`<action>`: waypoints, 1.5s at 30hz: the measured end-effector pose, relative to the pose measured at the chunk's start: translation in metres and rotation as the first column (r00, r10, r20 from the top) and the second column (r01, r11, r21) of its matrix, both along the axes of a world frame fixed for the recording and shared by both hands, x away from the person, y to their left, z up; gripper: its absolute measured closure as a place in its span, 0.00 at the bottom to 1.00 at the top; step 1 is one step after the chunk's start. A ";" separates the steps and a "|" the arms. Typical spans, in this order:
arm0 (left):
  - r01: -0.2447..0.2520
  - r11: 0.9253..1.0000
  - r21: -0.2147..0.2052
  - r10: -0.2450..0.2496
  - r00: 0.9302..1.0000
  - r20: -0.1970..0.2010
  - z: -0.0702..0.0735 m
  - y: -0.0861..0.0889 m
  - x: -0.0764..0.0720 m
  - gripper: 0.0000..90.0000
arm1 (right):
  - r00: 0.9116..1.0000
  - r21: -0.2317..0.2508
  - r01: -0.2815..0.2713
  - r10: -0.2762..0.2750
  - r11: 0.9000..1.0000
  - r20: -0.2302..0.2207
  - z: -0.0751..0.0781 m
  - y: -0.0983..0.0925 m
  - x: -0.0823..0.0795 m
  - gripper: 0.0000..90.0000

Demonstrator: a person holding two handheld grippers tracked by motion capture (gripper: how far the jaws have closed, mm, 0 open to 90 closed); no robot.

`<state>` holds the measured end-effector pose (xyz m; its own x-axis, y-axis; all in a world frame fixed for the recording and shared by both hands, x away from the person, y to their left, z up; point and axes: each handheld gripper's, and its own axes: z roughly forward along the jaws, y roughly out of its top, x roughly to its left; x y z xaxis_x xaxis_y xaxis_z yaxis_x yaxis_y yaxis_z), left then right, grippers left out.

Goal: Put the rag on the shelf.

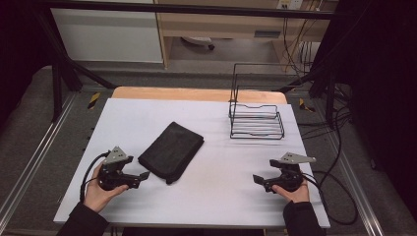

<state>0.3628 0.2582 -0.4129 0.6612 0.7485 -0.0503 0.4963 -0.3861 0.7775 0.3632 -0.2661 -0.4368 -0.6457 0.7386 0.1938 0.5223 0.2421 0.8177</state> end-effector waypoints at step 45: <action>0.117 0.949 0.293 -0.112 0.993 -0.033 -0.026 -0.099 0.009 0.67 | 1.000 -0.020 -0.003 0.003 1.000 -0.019 -0.002 0.003 0.001 0.02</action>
